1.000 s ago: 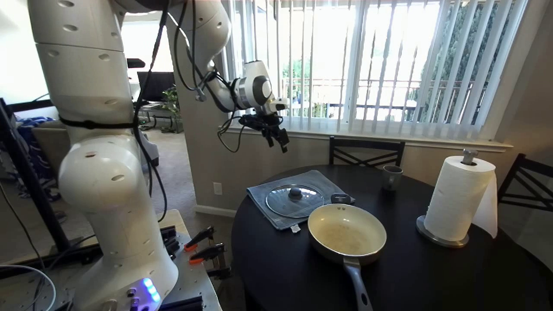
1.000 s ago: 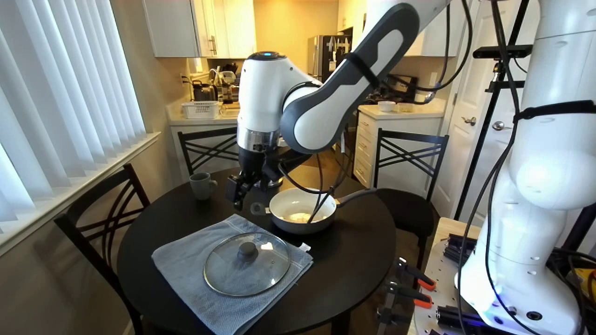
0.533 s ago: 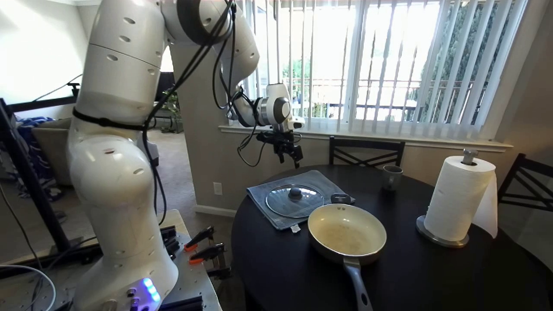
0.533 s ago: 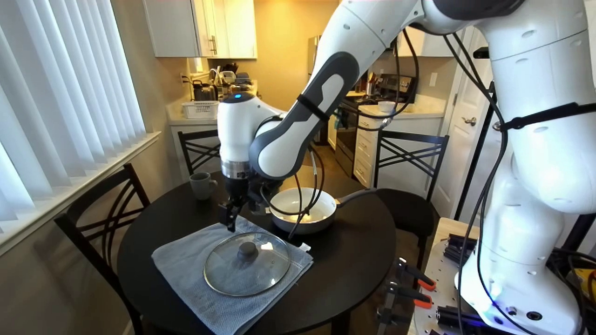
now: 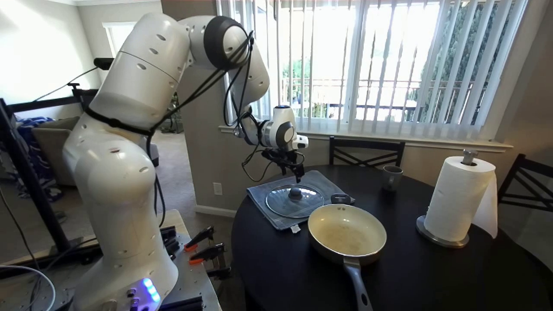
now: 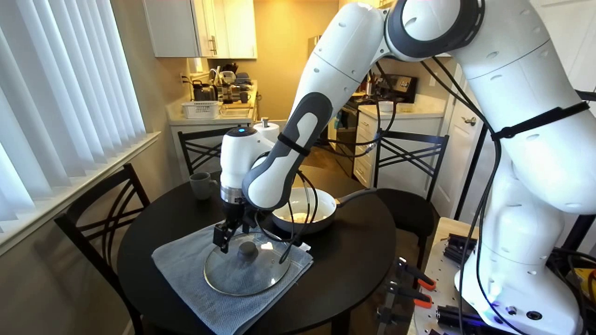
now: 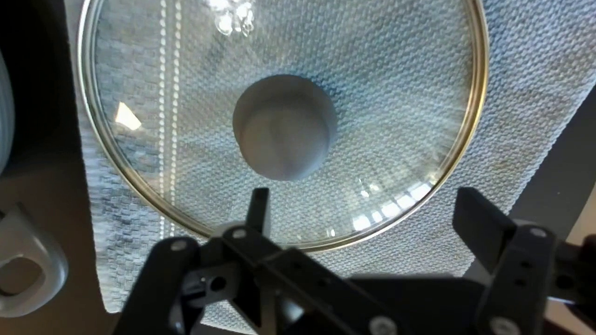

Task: Put the lid on the pot

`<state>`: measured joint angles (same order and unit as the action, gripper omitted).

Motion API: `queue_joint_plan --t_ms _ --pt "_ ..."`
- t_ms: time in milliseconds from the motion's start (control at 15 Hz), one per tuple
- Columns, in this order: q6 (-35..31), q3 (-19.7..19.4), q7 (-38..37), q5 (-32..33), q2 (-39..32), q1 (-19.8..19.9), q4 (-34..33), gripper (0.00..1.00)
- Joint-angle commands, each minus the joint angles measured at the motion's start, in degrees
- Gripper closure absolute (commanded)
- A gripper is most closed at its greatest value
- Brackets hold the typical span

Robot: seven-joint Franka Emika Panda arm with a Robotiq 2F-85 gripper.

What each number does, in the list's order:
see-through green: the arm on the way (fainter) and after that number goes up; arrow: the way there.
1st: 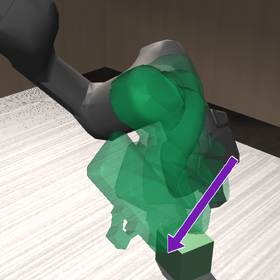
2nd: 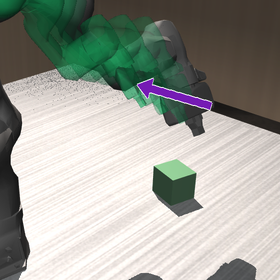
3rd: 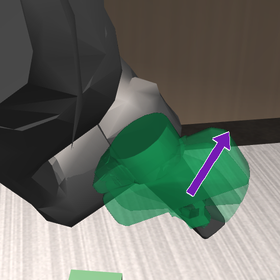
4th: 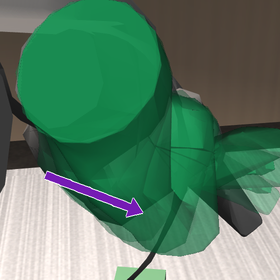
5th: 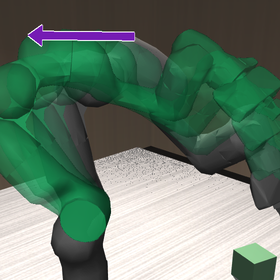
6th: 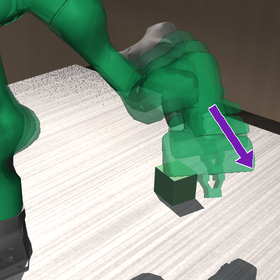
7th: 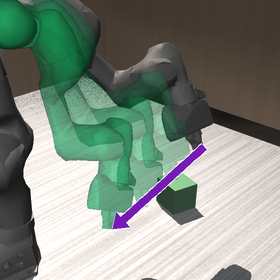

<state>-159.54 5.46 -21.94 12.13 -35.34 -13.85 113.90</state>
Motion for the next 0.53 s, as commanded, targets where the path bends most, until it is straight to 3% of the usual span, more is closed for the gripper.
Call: queue_joint_plan --t_ms 0,467 --pt "-2.63 0.53 4.84 -6.91 -3.96 1.53 -3.93 0.00" --pt "4.99 -6.73 2.26 -6.40 -4.12 -2.51 -5.20 0.00"
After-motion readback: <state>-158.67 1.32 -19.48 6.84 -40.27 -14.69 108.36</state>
